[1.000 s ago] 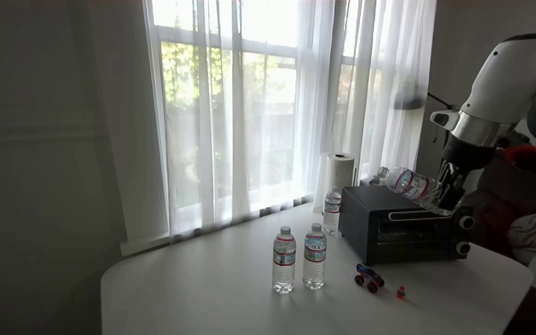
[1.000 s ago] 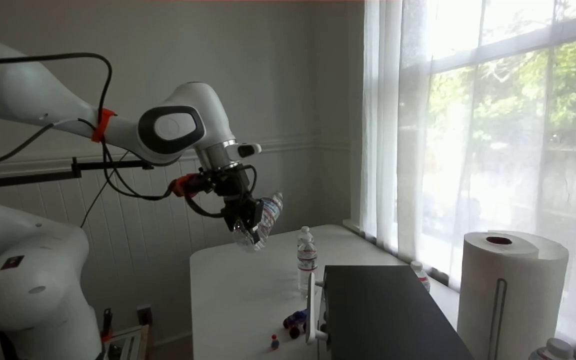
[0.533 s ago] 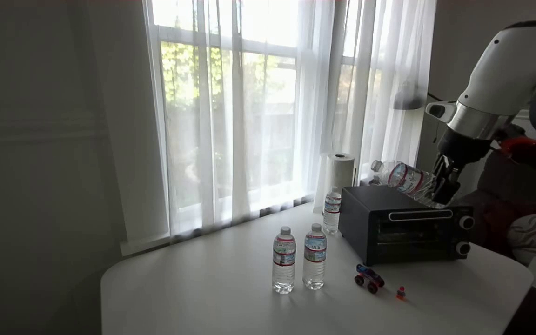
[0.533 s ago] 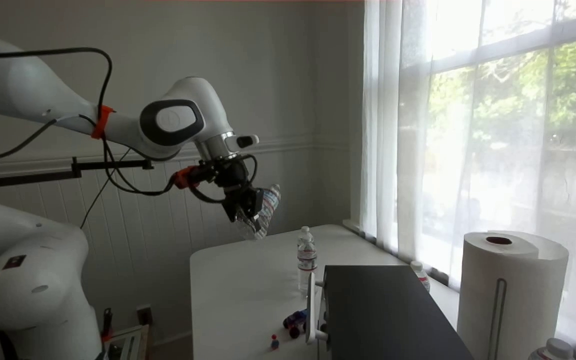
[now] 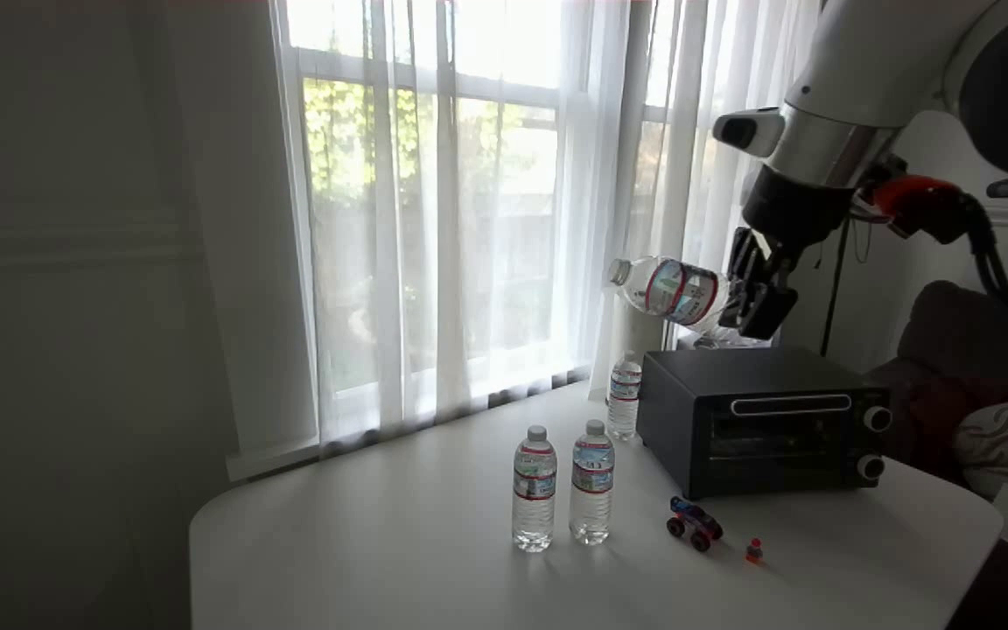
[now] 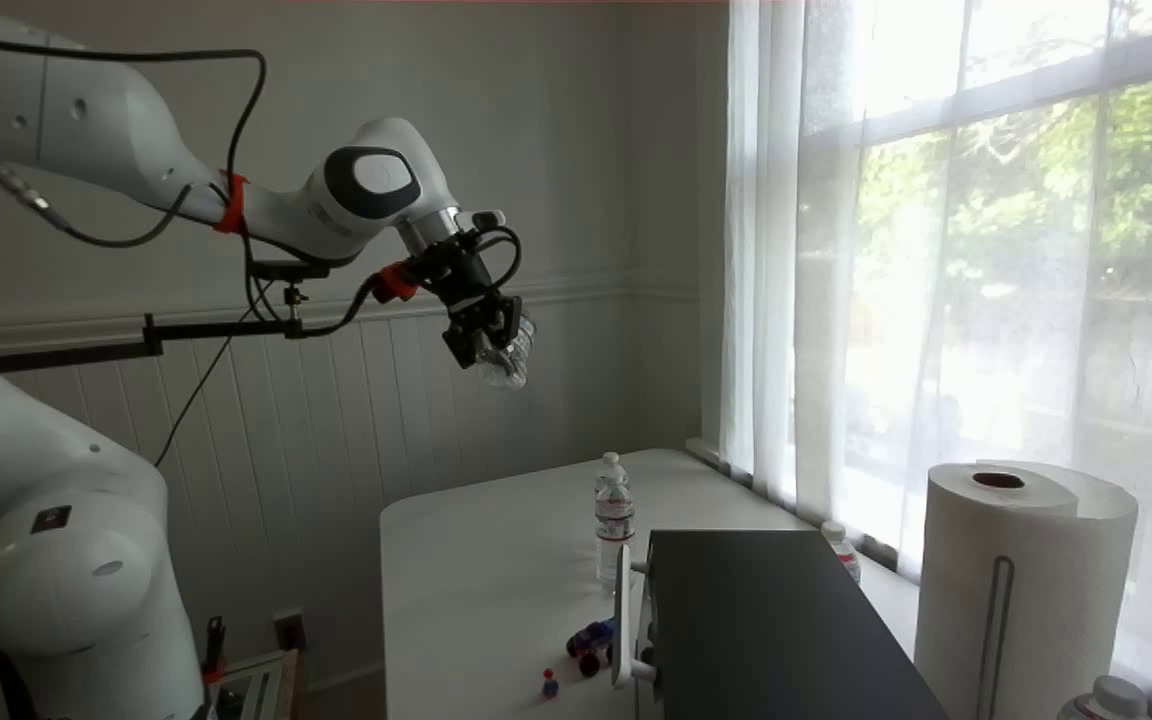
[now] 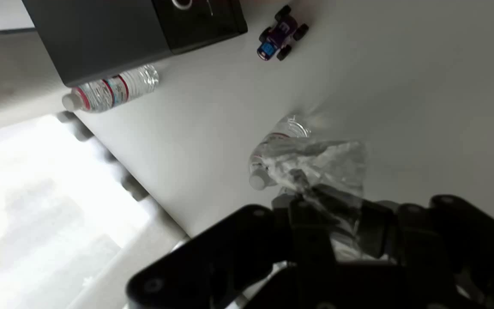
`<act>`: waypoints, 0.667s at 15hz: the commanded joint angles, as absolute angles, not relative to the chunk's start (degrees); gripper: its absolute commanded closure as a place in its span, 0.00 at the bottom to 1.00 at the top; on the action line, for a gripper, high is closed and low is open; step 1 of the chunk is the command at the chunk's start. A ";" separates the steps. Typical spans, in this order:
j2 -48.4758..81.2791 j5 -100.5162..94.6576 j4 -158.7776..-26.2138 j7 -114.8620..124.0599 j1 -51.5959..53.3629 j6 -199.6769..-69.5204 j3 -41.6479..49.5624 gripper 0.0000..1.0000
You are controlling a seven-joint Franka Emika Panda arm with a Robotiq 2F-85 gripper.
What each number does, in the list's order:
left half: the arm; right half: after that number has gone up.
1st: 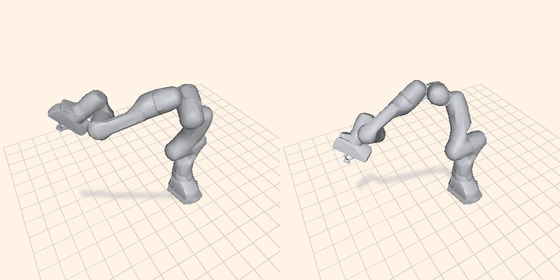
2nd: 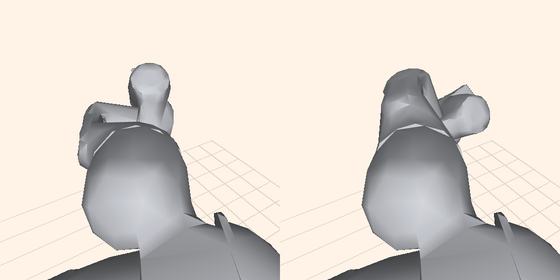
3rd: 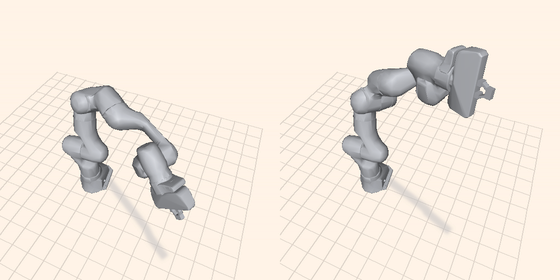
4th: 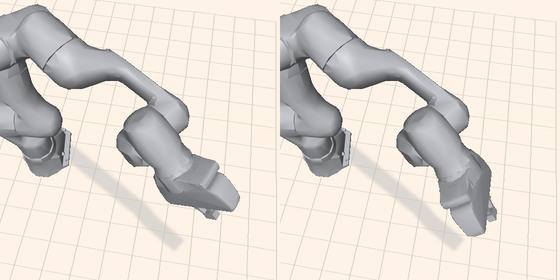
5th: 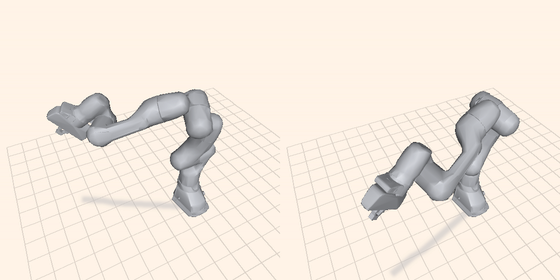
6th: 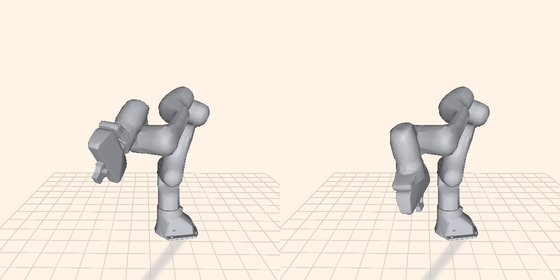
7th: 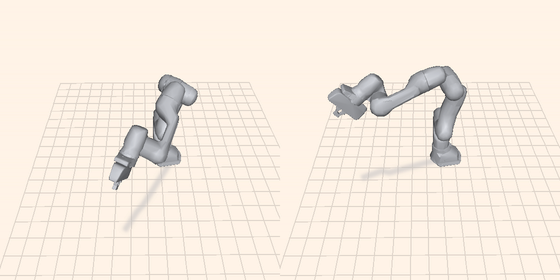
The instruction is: Move the empty water bottle from the left to the right
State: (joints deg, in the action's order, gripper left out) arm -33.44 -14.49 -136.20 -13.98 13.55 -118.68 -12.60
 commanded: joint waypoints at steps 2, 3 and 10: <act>-15.77 -15.40 -120.54 -12.22 13.81 -115.88 -16.91 0.99; -12.34 -15.11 -117.93 -11.77 14.03 -115.99 -17.61 0.99; 12.28 -15.77 -97.07 -5.15 17.89 -112.06 -20.46 0.99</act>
State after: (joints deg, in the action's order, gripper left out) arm 1.62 -14.71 -108.19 -9.23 15.33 -116.81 -20.02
